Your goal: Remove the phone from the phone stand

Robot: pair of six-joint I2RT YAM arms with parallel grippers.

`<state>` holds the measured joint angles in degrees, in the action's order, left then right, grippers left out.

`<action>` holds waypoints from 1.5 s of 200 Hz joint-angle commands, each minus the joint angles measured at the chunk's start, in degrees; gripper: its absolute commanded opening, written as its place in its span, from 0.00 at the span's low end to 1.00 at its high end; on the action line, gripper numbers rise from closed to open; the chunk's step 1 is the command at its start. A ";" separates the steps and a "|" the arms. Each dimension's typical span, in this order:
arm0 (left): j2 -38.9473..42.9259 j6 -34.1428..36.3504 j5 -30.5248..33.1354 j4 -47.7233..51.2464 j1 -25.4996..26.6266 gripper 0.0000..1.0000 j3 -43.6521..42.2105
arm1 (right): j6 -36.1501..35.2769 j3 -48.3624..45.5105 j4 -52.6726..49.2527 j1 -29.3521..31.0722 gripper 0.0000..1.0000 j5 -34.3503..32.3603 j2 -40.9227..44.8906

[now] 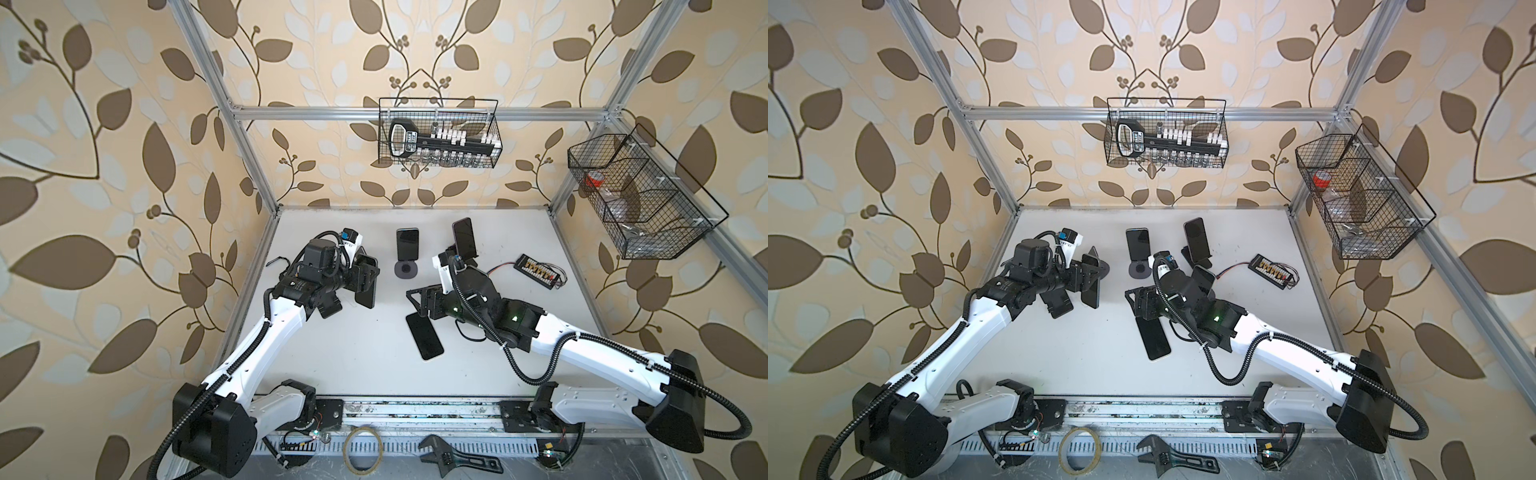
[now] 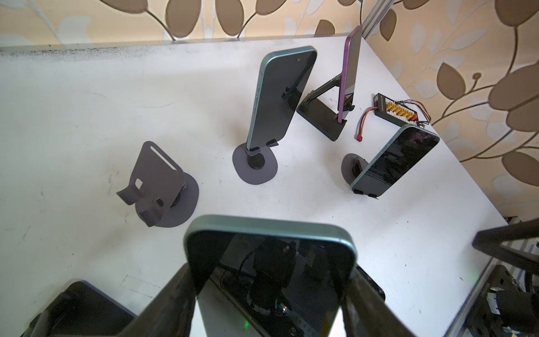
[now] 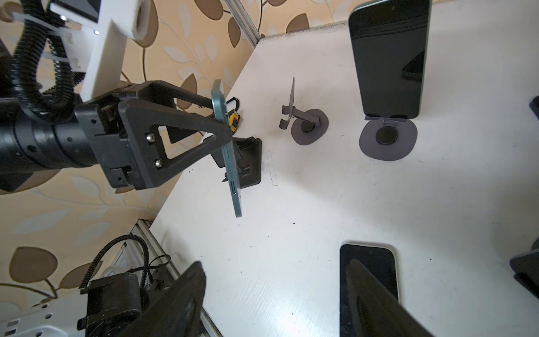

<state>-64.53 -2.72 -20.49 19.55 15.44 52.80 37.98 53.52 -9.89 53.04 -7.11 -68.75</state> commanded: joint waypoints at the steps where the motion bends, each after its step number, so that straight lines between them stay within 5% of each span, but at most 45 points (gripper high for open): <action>1: -0.36 -1.50 -0.62 -1.95 0.47 0.40 1.87 | 0.52 -0.72 2.04 0.31 0.77 -1.57 -0.15; 69: -2.52 -2.68 1.73 1.08 3.15 0.34 3.36 | -0.28 -0.43 0.68 0.26 0.78 -3.47 1.22; 151: -1.49 -10.46 1.95 2.41 5.17 0.00 2.93 | -0.97 -1.46 -0.48 0.28 0.78 -3.97 3.36; 300: 0.96 -27.92 4.32 12.98 8.98 0.00 -3.23 | -0.54 -2.94 -0.71 0.21 0.79 -4.32 4.67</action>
<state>-65.82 -26.09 -16.80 31.81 22.63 50.92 37.50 51.62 -10.09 53.04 -10.55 -65.30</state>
